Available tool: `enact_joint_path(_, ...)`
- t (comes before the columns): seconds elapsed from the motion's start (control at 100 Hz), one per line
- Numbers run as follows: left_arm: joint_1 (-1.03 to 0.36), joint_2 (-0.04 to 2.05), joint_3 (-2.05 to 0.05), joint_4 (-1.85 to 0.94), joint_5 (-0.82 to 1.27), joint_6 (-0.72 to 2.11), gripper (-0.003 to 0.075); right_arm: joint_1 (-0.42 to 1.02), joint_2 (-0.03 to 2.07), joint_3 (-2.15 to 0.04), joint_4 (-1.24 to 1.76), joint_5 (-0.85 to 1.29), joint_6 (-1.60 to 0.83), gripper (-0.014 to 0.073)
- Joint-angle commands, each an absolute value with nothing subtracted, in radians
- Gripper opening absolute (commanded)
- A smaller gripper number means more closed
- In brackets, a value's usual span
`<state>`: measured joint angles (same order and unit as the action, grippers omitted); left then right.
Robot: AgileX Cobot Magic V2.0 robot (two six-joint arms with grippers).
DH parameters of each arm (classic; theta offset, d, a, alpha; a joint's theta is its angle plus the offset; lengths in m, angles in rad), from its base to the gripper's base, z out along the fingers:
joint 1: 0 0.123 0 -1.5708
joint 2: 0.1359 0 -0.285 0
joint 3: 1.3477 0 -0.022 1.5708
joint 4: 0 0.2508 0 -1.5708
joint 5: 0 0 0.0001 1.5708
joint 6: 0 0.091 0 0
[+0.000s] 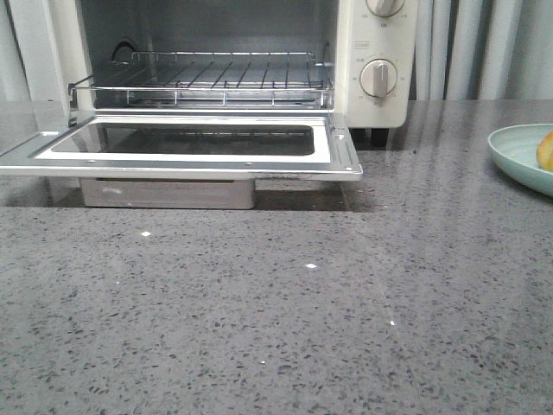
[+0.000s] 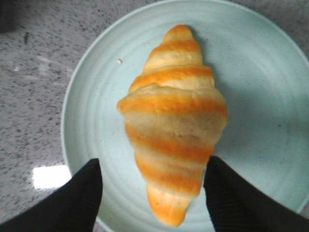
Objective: Put bread in oven
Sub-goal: 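Lower the right gripper over the bread roll on the plate, then close the right gripper on the bread roll and lift it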
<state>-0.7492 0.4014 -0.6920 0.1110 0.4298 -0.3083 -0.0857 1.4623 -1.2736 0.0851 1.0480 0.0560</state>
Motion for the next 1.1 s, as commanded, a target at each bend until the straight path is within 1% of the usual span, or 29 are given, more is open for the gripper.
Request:
enact_joint_path(0.0, -0.748, 0.408, -0.726, 0.114, 0.357, -0.314, -0.0022, -0.086, 1.473, -1.306, 0.064, 1.005, 0.047, 0.0414)
enact_joint_path(0.24, -0.748, 0.408, -0.726, 0.114, 0.357, -0.314, -0.0022, -0.086, 1.542, -1.306, 0.018, 0.967, 0.047, 0.0414)
enact_joint_path(0.52, -0.748, 0.408, -0.726, 0.114, 0.357, -0.314, -0.0022, -0.086, 1.558, -1.306, 0.018, 0.949, 0.047, 0.0407)
enact_joint_path(0.59, -0.748, 0.408, -0.726, 0.114, 0.357, -0.314, -0.0022, -0.086, 1.558, -1.306, 0.018, 0.951, 0.047, 0.0358)
enact_joint_path(0.63, -0.748, 0.408, -0.726, 0.114, 0.357, -0.314, -0.0022, -0.086, 1.558, -1.306, 0.018, 0.953, 0.047, 0.0307)
enact_joint_path(0.73, -0.748, 0.408, -0.726, 0.114, 0.357, -0.314, -0.0022, -0.086, 1.558, -1.306, 0.018, 0.96, 0.047, 0.0158)
enact_joint_path(0.78, -0.748, 0.408, -0.726, 0.114, 0.357, -0.314, -0.0022, -0.086, 1.558, -1.306, 0.018, 0.967, 0.047, 0.0069)
enact_joint_path(0.8, -0.748, 0.408, -0.726, 0.114, 0.357, -0.314, -0.0022, -0.086, 1.558, -1.306, 0.018, 0.972, 0.047, 0.0048)
enact_joint_path(0.84, -0.748, 0.408, -0.726, 0.114, 0.357, -0.314, -0.0022, -0.086, 1.558, -1.306, 0.018, 0.977, 0.047, -0.0026)
enact_joint_path(0.88, -0.748, 0.408, -0.726, 0.114, 0.357, -0.314, -0.0022, -0.086, 1.558, -1.306, 0.018, 0.983, 0.047, -0.0072)
enact_joint_path(1.09, -0.748, 0.408, -0.726, 0.114, 0.334, -0.314, -0.0022, -0.079, 1.548, -1.323, 0.018, 1.016, 0.047, -0.0073)
